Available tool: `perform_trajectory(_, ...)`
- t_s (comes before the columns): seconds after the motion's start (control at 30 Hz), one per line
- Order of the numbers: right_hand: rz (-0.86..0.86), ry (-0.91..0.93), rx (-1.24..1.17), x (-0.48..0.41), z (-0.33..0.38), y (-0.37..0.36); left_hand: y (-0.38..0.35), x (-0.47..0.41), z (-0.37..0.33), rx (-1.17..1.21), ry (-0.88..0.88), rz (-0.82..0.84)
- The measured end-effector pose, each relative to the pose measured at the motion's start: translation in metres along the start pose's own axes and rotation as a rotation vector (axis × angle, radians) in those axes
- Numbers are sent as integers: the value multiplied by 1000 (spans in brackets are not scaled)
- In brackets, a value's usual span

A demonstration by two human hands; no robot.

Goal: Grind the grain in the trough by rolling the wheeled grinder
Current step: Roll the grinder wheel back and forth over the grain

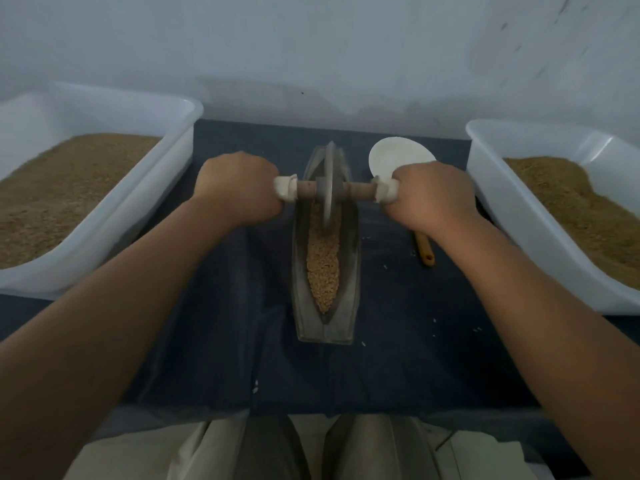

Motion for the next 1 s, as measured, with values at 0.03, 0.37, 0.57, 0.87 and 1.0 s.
perform_trajectory(0.03,23,-8,1,-4,-1,-3,2,-1,-1,2,-4,-2)
perform_trajectory(0.37,366,45,-238,64,-9,17,18,67,-1,-145,-192,-165)
perform_trajectory(0.57,1,-85,-23,23,-2,-11,14,13,-5,-71,-59,-14)
perform_trajectory(0.87,461,44,-264,48,-7,16,17,49,-1,-114,-158,-65)
perform_trajectory(1.0,378,21,-197,49,-6,7,13,51,0,-159,-152,-129)
Point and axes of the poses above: each hand's wrist, its own x-axis away from the middle knuckle, its own y-axis out of the back of the hand, z = x × y, the point moved 3 cm from there along -x, towards the middle knuckle, and after that the axes turned 5 degrees about -z, right-handed, at the moved point
